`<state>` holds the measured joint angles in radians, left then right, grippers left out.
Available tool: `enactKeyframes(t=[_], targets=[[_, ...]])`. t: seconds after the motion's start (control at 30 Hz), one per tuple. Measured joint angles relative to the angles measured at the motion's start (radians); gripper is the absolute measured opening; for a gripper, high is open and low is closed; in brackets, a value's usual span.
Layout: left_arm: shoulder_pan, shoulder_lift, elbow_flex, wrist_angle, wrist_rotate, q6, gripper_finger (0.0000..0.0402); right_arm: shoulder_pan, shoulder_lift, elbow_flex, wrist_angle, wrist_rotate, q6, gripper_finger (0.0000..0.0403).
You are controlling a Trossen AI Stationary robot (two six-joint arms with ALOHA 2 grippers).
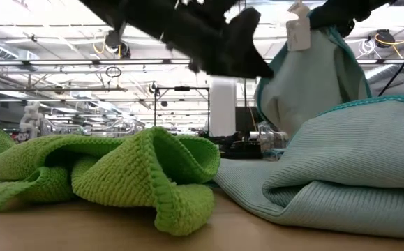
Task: Fold microfiber towels
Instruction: Fold the top blue microfiber cloth
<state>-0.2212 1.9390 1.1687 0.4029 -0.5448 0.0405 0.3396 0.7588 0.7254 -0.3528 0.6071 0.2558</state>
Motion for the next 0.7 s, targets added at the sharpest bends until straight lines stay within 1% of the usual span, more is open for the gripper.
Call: enactKeyframes(t=[0.1, 0.23, 0.33, 0.43, 0.6, 0.7], targets=[[0.030, -0.027, 0.000, 0.047, -0.014, 0.074, 0.0209, 0.002, -0.027, 0.000, -0.006, -0.010, 0.018, 0.0008], [0.076, -0.030, 0.000, 0.154, 0.033, 0.149, 0.0210, 0.002, -0.050, 0.000, -0.040, -0.008, 0.021, 0.0008], [0.117, -0.029, 0.000, 0.177, 0.119, 0.138, 0.0210, 0.002, -0.059, 0.000, -0.051, -0.008, 0.021, 0.0009], [0.153, -0.029, 0.000, 0.176, 0.180, 0.123, 0.0209, 0.002, -0.065, 0.000, -0.050, -0.009, 0.021, 0.0009], [0.195, -0.029, 0.000, 0.170, 0.254, 0.109, 0.0209, 0.002, -0.077, 0.000, -0.050, -0.033, 0.019, 0.0009], [0.211, -0.029, 0.000, 0.162, 0.261, 0.096, 0.0209, 0.002, -0.085, 0.000, -0.049, -0.034, 0.018, 0.0009]])
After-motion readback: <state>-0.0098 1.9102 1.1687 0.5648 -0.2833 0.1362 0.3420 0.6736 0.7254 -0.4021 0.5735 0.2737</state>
